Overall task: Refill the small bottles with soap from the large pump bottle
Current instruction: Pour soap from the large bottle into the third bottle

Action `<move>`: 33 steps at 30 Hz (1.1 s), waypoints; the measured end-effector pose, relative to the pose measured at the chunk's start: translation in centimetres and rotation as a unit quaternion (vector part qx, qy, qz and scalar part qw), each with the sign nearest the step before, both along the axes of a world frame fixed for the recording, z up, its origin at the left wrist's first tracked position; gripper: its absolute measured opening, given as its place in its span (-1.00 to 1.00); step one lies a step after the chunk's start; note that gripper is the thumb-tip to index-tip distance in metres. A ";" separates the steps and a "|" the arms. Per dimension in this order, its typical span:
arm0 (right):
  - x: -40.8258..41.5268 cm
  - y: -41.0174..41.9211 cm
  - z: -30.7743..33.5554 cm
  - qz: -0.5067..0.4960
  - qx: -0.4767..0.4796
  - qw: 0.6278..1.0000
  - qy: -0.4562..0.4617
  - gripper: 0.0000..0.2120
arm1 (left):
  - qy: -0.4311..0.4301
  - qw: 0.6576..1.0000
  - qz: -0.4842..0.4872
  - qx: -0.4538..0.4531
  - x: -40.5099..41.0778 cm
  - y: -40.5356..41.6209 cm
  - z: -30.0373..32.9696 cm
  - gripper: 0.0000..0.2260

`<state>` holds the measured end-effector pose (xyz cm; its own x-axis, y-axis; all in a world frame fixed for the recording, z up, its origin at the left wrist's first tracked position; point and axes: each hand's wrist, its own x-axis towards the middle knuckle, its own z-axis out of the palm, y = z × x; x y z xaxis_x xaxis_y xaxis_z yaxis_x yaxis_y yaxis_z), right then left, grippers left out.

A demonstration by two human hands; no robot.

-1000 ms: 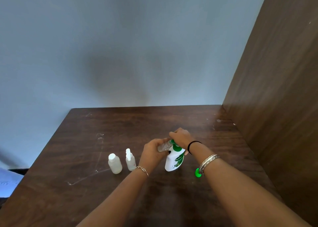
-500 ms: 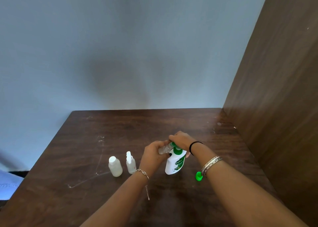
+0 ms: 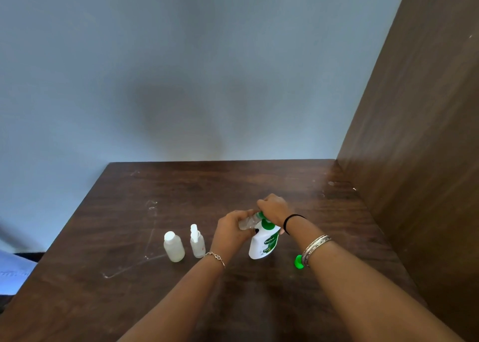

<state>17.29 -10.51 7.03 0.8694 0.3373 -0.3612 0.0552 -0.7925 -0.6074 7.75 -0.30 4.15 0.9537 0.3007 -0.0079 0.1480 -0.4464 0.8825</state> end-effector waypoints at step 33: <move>0.3 -0.2 0.3 -0.015 0.033 0.998 0.060 -0.80 | -0.003 1.000 -0.006 0.010 0.2 0.4 -0.3 -0.59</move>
